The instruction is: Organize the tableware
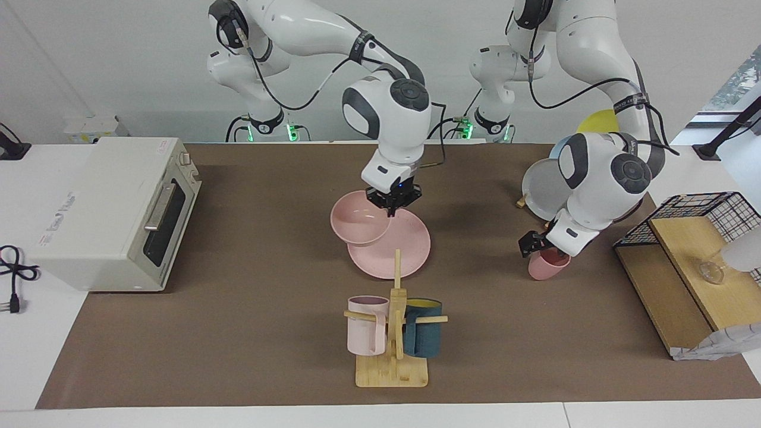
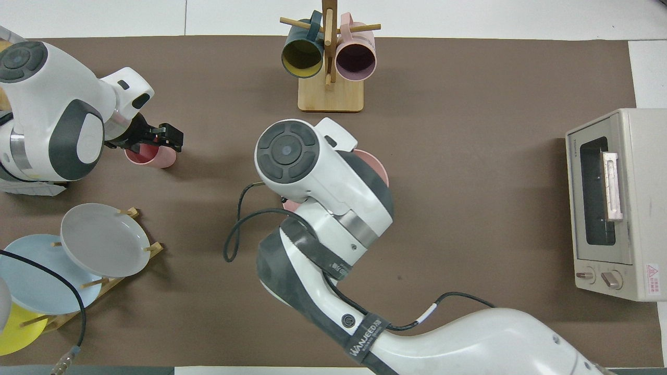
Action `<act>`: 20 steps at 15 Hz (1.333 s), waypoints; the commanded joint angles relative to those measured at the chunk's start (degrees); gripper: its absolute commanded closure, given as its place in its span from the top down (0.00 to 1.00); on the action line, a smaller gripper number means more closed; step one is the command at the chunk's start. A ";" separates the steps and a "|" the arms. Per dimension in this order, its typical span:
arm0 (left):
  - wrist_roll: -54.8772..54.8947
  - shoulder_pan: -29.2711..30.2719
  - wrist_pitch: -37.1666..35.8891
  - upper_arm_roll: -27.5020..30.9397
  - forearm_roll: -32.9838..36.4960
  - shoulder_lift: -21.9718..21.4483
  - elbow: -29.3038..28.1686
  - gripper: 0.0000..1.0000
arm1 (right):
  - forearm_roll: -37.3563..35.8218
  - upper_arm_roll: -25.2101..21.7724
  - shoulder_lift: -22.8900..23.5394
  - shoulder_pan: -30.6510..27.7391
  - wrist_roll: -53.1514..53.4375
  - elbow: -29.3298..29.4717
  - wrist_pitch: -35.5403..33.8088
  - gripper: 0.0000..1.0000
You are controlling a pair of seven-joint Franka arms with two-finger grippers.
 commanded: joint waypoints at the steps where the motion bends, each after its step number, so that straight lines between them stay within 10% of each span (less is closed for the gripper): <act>1: 0.34 -0.45 1.71 0.44 0.74 -0.52 -1.66 1.00 | -1.47 0.56 4.39 0.96 4.42 3.49 3.36 0.00; 4: 0.34 -0.45 2.33 0.53 0.74 -0.60 -2.10 0.84 | -1.56 0.65 4.83 1.31 4.61 2.52 8.45 0.00; 7: 4.37 -0.54 3.29 0.61 1.17 -1.04 -4.03 0.07 | -3.48 0.65 4.48 1.32 4.61 0.94 7.86 0.00; 8: 4.65 -0.54 3.21 0.61 1.18 -1.22 -4.38 0.00 | -4.01 0.65 4.31 1.23 4.61 0.15 7.94 0.00; 13: 4.74 -0.45 0.24 0.61 1.09 -1.31 -1.33 0.00 | -4.02 0.65 3.69 0.79 4.52 -1.18 7.50 0.06; 17: 2.20 1.92 -16.61 0.70 -3.54 -2.97 9.83 0.00 | -3.67 0.74 3.69 -0.17 3.56 2.76 3.74 0.89; 20: 0.52 1.84 -25.60 0.53 -5.86 -3.85 15.12 0.00 | -0.52 1.53 -2.35 -6.75 -5.28 2.70 -1.09 1.00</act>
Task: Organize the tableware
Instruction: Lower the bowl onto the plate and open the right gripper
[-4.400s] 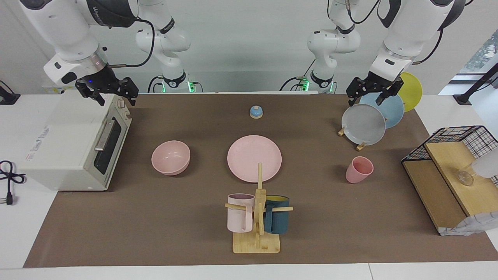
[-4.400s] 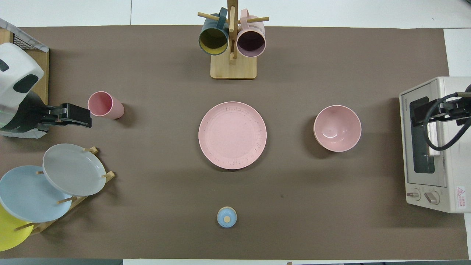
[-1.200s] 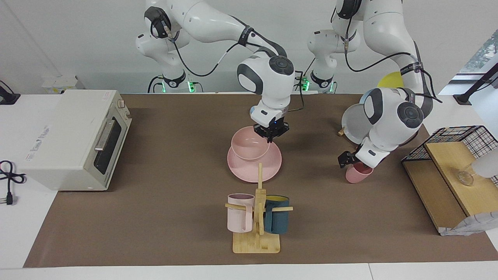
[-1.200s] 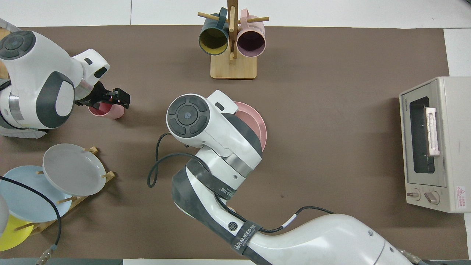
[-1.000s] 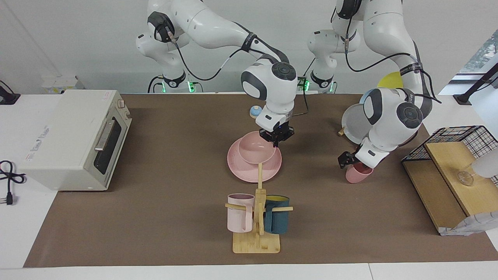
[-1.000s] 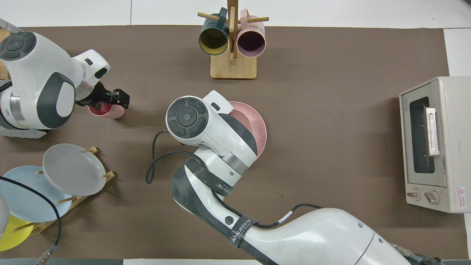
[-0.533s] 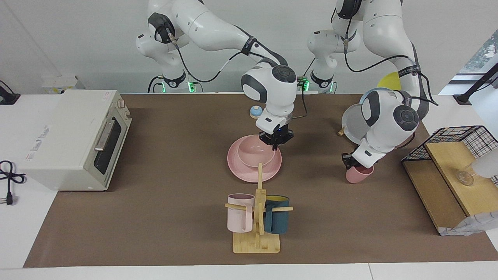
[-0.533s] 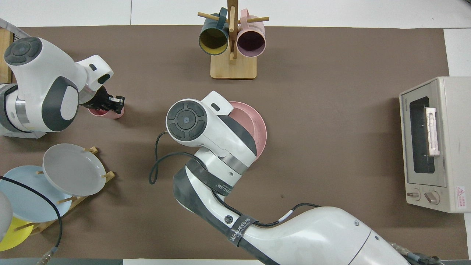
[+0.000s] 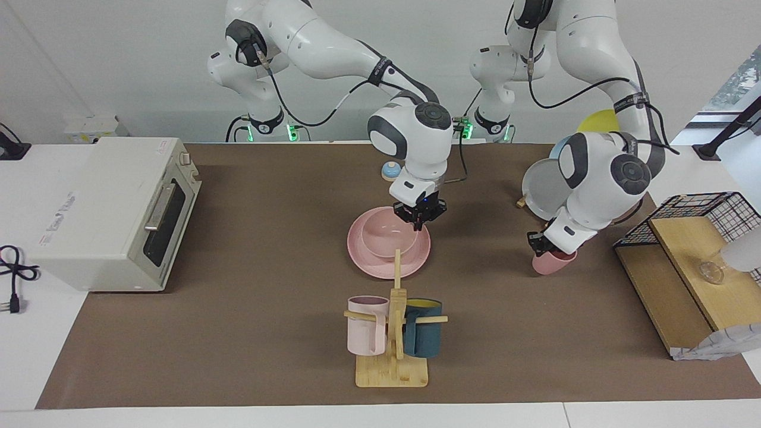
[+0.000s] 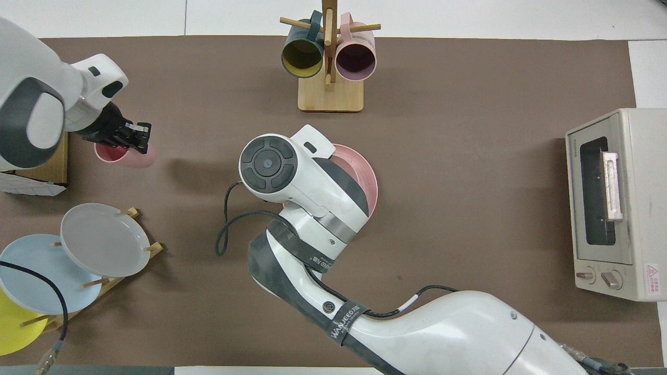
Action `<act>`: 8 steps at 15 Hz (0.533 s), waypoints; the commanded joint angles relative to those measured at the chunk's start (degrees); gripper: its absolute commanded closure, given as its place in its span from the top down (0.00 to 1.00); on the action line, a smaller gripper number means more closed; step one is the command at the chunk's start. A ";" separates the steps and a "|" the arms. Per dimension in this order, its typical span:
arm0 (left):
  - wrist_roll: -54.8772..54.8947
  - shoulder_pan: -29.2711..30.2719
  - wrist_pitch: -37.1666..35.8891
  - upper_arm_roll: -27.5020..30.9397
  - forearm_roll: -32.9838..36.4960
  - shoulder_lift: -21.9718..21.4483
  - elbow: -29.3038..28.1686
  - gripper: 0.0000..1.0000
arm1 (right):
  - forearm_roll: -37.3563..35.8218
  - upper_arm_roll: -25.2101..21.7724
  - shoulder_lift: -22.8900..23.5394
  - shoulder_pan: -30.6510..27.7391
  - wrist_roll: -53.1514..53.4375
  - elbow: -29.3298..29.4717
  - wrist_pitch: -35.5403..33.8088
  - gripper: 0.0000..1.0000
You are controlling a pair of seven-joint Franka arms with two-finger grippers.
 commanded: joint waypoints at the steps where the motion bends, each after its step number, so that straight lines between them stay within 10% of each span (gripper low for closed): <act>1: -1.44 -0.52 -5.87 -0.25 -1.22 -1.60 3.22 0.00 | 3.87 1.53 -6.98 -8.10 -9.48 -0.39 -6.18 1.00; 8: -3.81 -1.75 -10.61 -0.87 -2.10 -7.59 3.57 0.00 | 7.14 -1.71 -17.01 -18.49 -26.09 -1.61 -21.13 1.00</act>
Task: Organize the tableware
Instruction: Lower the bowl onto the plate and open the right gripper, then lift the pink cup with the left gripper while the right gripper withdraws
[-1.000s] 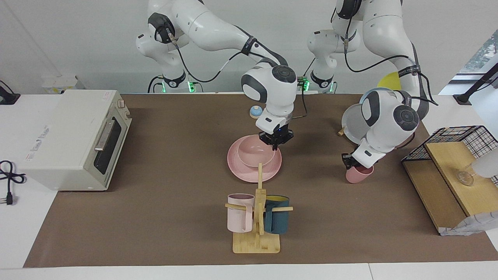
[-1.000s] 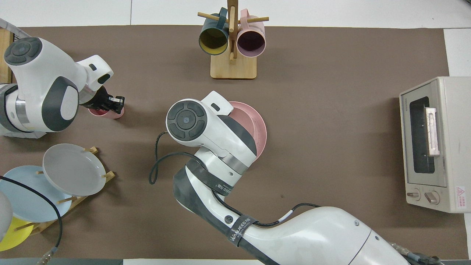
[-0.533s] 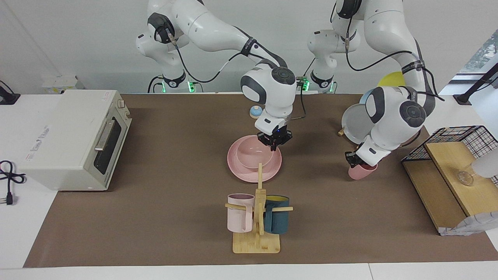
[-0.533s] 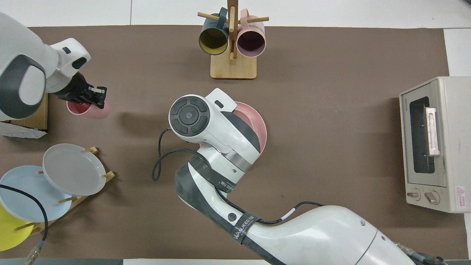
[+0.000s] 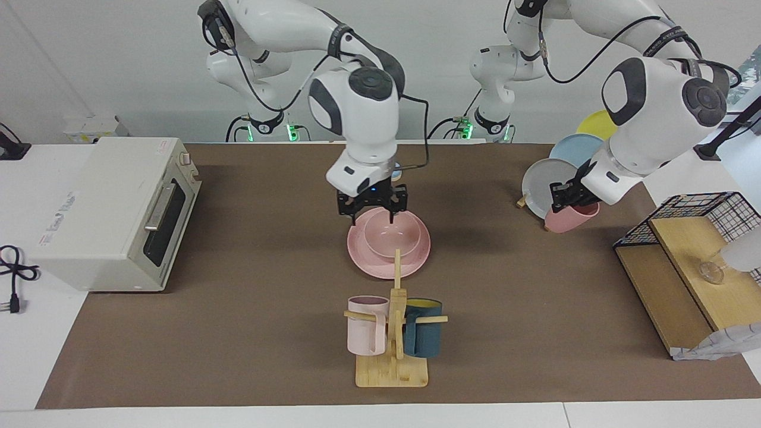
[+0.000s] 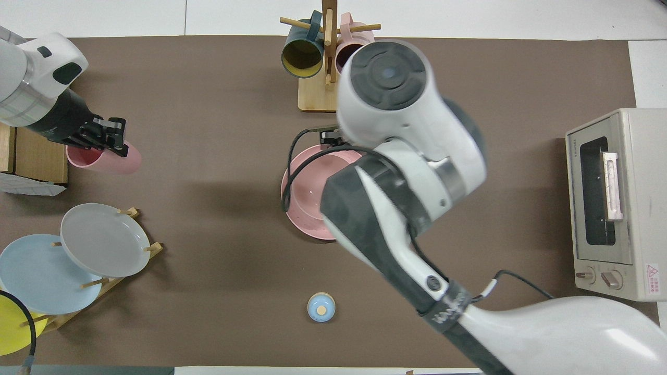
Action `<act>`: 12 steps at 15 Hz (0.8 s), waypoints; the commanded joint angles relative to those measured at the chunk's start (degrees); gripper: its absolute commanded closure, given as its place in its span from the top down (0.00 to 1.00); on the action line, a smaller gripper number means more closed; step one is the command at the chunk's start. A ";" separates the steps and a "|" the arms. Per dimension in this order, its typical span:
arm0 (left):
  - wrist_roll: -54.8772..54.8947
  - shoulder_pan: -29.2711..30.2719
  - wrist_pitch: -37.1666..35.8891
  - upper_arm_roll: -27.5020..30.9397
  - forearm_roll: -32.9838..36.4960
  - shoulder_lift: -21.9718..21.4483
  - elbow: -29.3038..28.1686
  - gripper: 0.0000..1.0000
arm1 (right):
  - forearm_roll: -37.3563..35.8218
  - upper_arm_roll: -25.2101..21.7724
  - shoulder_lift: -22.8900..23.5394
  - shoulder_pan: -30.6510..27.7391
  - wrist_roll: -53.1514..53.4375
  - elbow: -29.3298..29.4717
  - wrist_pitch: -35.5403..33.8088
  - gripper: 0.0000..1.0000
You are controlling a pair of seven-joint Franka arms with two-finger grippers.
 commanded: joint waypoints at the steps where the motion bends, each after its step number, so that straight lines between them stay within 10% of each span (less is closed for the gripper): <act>1: -2.72 -1.14 -3.36 0.10 -2.21 -2.06 0.21 0.00 | 0.99 -2.76 -5.04 -1.57 -6.49 -4.35 -3.07 1.00; 12: -32.58 -21.32 7.08 -1.48 -2.40 -2.33 -1.10 0.00 | 5.74 -21.06 -18.25 -1.57 -22.58 -20.89 -1.50 1.00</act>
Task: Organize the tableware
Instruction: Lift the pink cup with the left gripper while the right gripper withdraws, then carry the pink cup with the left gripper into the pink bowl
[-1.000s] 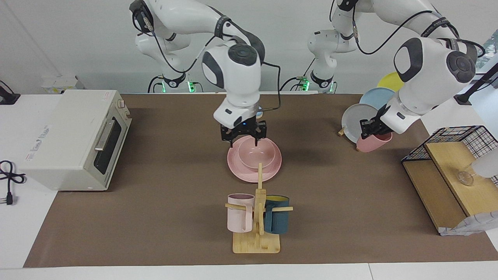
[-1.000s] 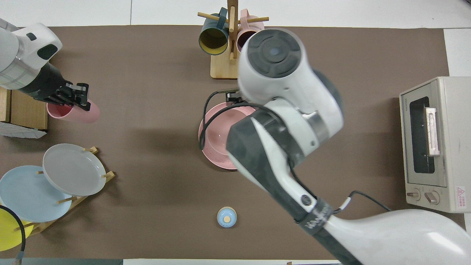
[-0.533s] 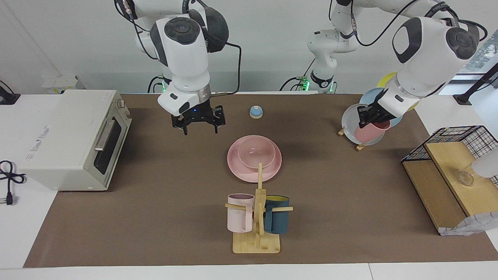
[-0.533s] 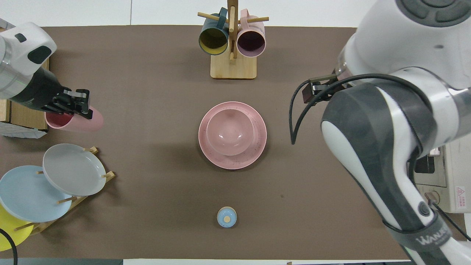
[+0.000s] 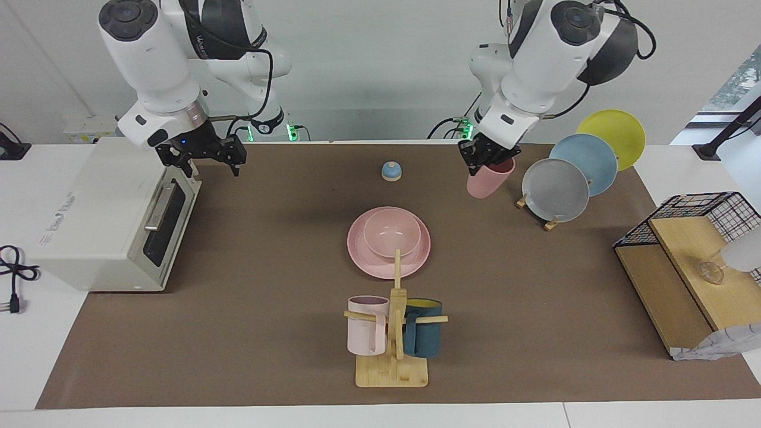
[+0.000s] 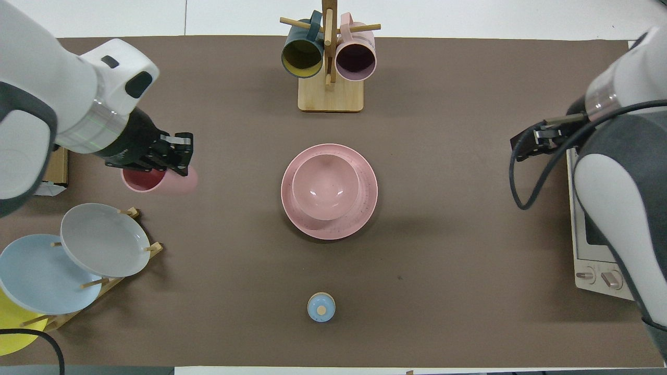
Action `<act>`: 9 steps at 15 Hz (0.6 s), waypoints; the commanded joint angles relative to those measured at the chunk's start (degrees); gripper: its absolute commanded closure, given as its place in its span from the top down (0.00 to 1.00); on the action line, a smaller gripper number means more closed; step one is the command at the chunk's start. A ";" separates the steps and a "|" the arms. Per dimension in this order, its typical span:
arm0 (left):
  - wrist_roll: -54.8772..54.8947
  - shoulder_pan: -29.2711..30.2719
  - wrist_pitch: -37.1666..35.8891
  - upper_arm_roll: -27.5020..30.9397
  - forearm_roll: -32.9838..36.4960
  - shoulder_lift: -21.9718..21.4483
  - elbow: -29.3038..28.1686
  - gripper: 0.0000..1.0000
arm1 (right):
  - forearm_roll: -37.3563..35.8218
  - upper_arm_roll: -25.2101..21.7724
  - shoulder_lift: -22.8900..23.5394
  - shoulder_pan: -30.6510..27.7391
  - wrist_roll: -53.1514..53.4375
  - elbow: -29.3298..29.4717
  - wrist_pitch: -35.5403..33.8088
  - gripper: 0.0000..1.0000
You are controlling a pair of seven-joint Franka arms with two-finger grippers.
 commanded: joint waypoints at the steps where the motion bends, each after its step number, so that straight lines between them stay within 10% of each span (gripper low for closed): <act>1: -9.40 -7.19 5.58 0.84 -0.06 0.42 -2.01 0.00 | 1.19 -2.06 -1.60 -0.44 -4.63 -3.09 2.70 1.00; 9: -25.07 -17.15 18.43 0.93 6.08 11.75 -2.89 0.00 | 1.19 -4.44 -2.04 -0.52 -5.35 -4.41 3.23 1.00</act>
